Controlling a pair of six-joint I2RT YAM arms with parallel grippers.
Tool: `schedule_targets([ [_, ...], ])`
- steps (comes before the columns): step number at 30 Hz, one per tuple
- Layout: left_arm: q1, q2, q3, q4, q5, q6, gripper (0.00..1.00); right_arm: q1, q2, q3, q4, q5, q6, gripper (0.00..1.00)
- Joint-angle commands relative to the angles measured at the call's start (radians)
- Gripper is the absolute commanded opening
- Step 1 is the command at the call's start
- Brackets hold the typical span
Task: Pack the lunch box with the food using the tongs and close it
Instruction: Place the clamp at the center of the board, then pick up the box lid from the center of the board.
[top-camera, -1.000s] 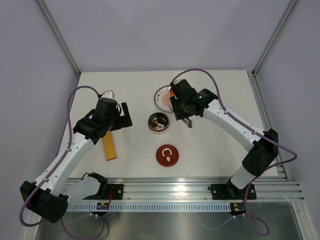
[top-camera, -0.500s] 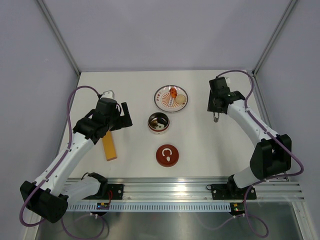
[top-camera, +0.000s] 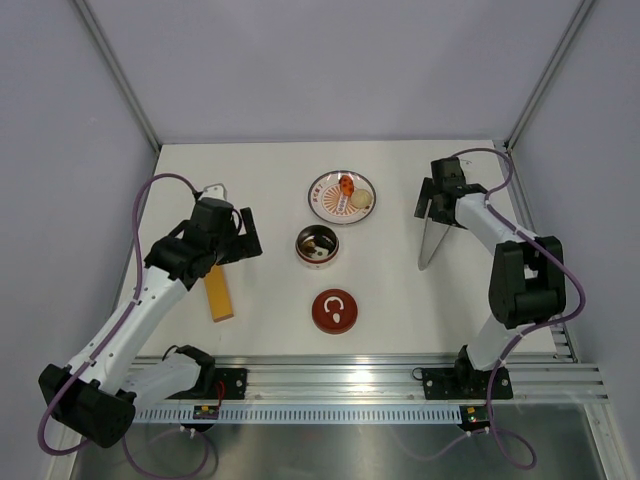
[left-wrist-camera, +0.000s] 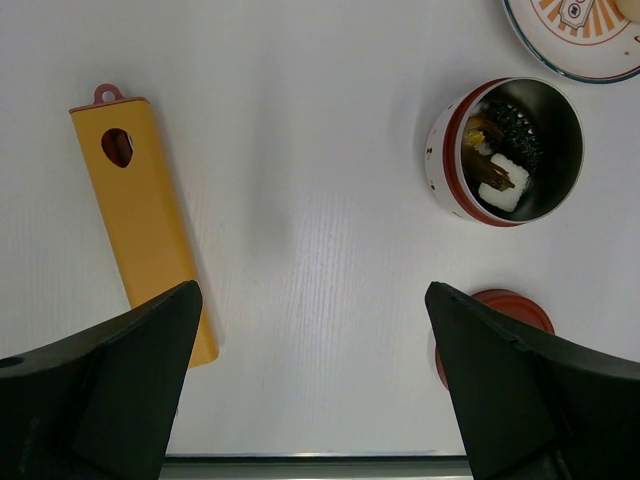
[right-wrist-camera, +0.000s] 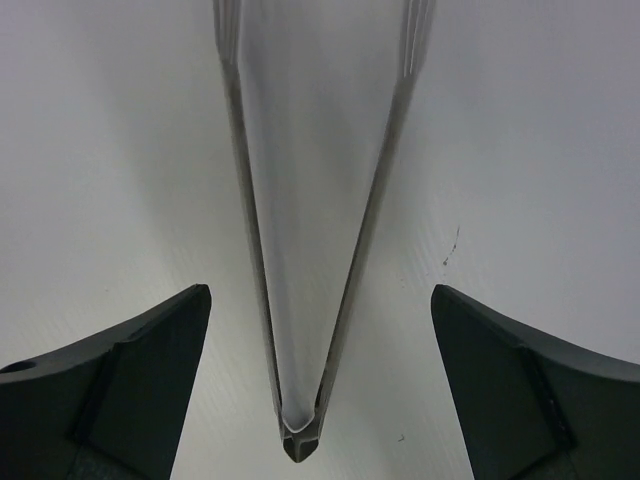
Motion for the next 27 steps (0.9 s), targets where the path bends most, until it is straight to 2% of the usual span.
schedule_targets([
  [1,0.006,-0.019,0.018,0.004,-0.054,0.017,0.99,-0.003,-0.056,0.037,0.041,0.012,0.005,1.00],
  [10,0.059,0.021,0.016,-0.071,-0.142,0.002,0.99,0.014,-0.228,0.028,-0.047,-0.097,0.047,0.99],
  [15,0.168,0.003,-0.044,-0.067,-0.084,0.013,0.99,0.066,-0.304,-0.018,-0.079,-0.137,0.066,0.99],
  [17,0.171,0.009,-0.062,-0.064,-0.066,0.014,0.99,0.088,-0.318,-0.037,-0.088,-0.157,0.078,0.99],
  [27,0.171,0.056,-0.114,-0.002,0.060,-0.013,0.99,0.446,-0.361,-0.178,-0.144,-0.203,0.216,0.99],
])
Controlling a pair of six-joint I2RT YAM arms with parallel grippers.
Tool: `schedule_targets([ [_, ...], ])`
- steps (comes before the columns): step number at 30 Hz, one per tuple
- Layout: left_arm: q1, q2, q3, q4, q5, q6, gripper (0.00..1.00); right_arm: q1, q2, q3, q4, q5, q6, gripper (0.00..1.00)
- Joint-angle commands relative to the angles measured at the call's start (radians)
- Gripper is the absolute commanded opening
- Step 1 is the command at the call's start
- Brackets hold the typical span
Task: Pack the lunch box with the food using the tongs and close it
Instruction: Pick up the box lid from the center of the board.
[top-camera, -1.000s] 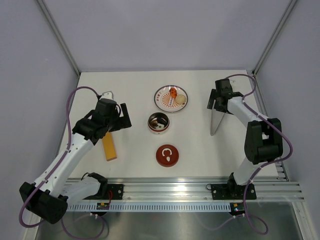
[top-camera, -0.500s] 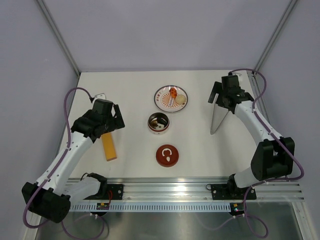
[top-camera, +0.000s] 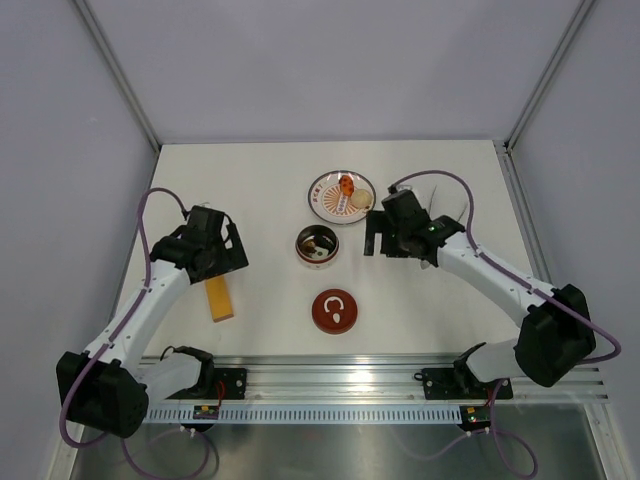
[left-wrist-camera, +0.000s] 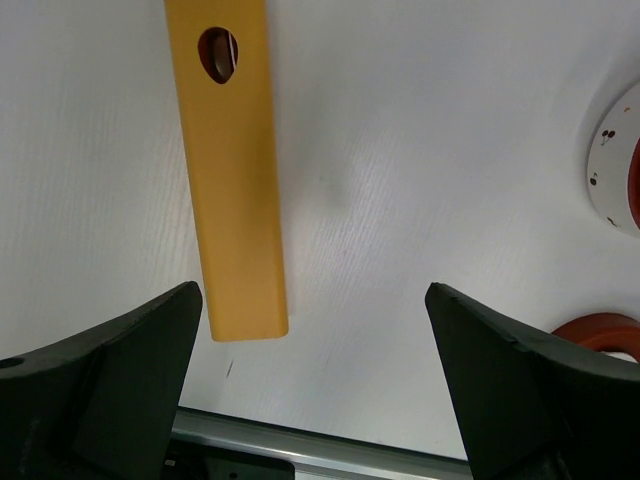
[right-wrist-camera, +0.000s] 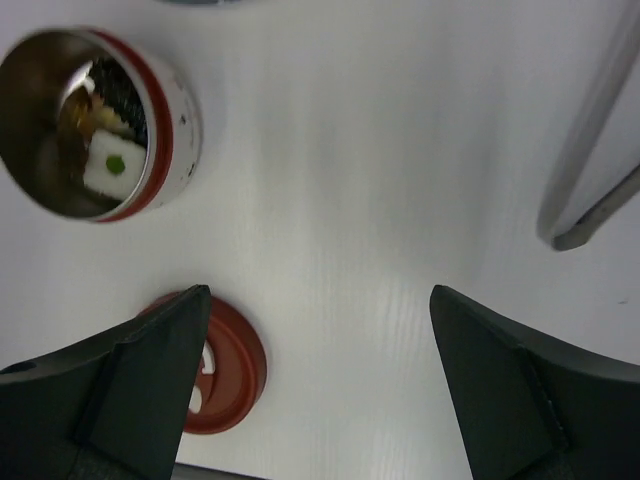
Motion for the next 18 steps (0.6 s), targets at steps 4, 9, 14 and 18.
schedule_targets([
  [4,0.002,0.004,-0.001,0.067,0.074,-0.001,0.99,0.212,-0.057,-0.165,-0.045,-0.061,0.194,0.92],
  [9,0.002,0.015,-0.001,0.076,0.084,-0.001,0.99,0.356,-0.028,-0.235,-0.016,-0.103,0.266,0.81],
  [14,0.001,0.004,-0.005,0.086,0.098,-0.004,0.99,0.380,0.033,-0.252,0.061,-0.138,0.286,0.72],
  [18,0.001,-0.003,0.007,0.070,0.093,0.007,0.99,0.389,0.058,-0.219,0.068,-0.141,0.281,0.68],
])
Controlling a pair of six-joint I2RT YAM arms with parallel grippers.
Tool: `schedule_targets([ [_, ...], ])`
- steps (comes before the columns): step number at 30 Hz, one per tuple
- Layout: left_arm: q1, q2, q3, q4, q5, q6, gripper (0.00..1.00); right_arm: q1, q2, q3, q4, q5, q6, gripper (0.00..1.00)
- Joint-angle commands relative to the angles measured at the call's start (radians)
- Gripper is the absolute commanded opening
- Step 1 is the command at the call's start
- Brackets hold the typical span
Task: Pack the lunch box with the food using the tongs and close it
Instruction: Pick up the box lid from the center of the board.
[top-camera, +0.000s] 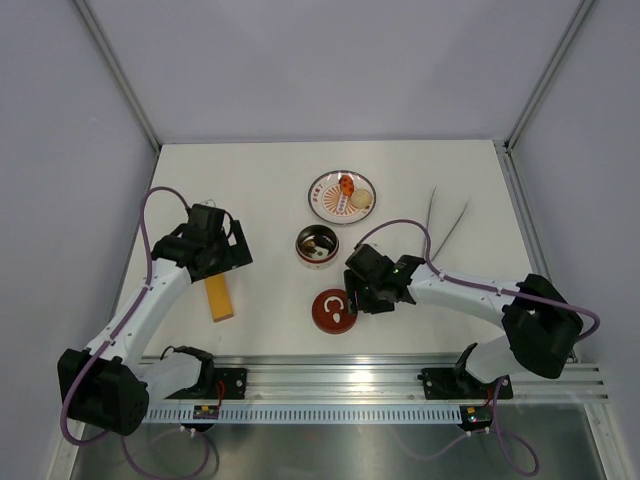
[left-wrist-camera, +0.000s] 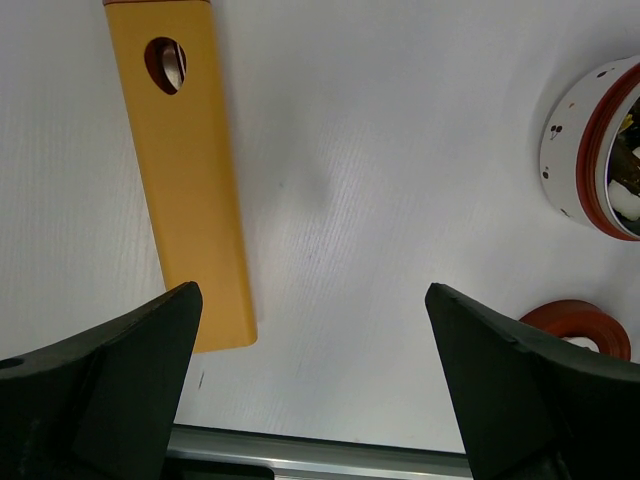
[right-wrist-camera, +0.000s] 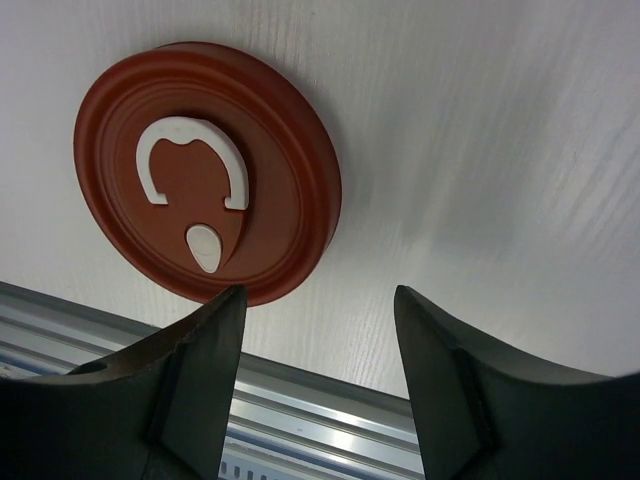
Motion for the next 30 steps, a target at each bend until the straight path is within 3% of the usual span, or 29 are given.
schedule_targets([
  [1,0.002,-0.019,0.008,0.020,0.012,0.008,0.99,0.023,0.012,0.040,0.040,-0.010,0.019,0.68],
  [12,0.002,-0.031,0.005,0.033,0.037,-0.002,0.99,0.129,0.191,0.252,-0.061,0.131,-0.026,0.74],
  [23,0.002,-0.028,0.017,0.037,0.050,0.001,0.99,0.166,0.352,0.303,-0.047,0.152,-0.035,0.74],
  [27,0.001,-0.031,0.019,0.039,0.050,0.003,0.99,0.171,0.362,0.303,-0.044,0.163,-0.034,0.66],
  [30,0.002,-0.033,0.019,0.037,0.049,0.006,0.99,0.172,0.342,0.306,-0.053,0.180,-0.034,0.55],
])
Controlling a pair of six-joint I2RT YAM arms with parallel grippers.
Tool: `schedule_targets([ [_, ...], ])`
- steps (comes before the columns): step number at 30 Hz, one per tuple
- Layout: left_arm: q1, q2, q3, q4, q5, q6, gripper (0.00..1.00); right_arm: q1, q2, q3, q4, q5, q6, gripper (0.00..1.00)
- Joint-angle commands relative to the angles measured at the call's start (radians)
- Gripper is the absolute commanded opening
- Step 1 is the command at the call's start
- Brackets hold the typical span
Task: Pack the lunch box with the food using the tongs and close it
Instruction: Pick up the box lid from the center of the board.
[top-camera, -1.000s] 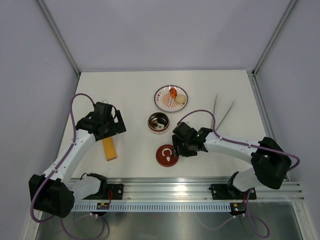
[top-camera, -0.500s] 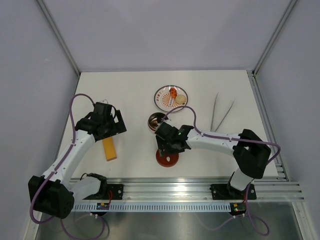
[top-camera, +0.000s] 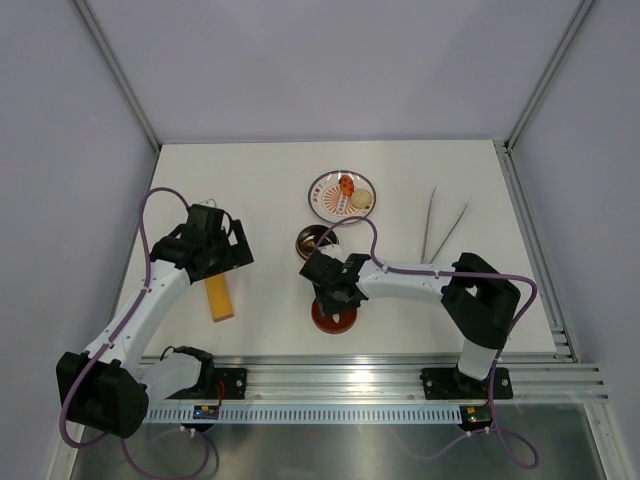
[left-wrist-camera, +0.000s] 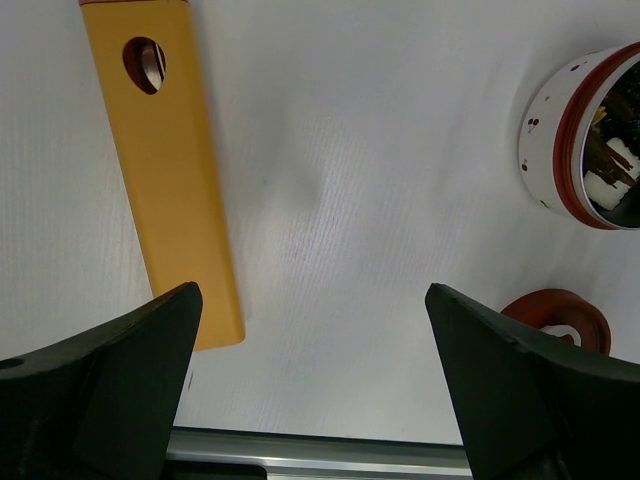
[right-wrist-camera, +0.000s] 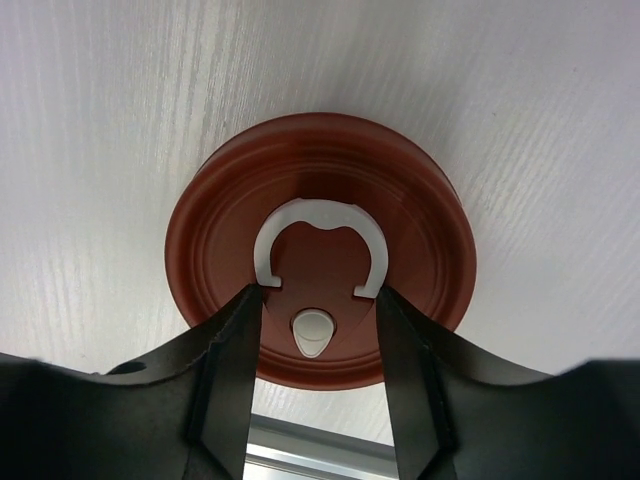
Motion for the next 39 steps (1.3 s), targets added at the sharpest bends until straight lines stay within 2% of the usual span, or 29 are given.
schedule_targets([
  [1,0.001,-0.020,0.019,0.029,0.016,0.006,0.99,0.013,-0.001,0.020,-0.013,0.049,0.005,0.52],
  [4,0.001,-0.021,0.017,0.029,0.016,0.006,0.99,0.013,-0.031,0.040,-0.051,0.066,0.003,0.40],
  [5,0.002,-0.021,0.017,0.029,0.014,0.006,0.99,0.013,-0.052,0.046,-0.057,0.067,0.005,0.30],
  [9,0.002,-0.017,0.037,0.034,0.042,0.006,0.99,0.014,-0.112,0.074,-0.114,0.079,0.002,0.17],
  [16,0.002,0.009,0.079,0.046,0.065,0.008,0.99,0.013,-0.196,0.129,-0.195,0.128,-0.018,0.16],
  [23,0.002,0.000,0.074,0.045,0.074,0.008,0.99,0.011,-0.189,0.216,-0.200,0.153,-0.058,0.17],
  [29,0.004,0.006,0.080,0.026,0.048,0.014,0.99,-0.026,-0.089,0.369,-0.200,0.217,-0.154,0.17],
  [33,0.002,-0.003,0.082,0.019,0.043,0.021,0.99,-0.107,-0.045,0.416,-0.128,0.162,-0.214,0.17],
  [39,0.004,-0.007,0.082,0.020,0.051,0.017,0.99,-0.184,0.093,0.567,-0.137,0.126,-0.297,0.17],
])
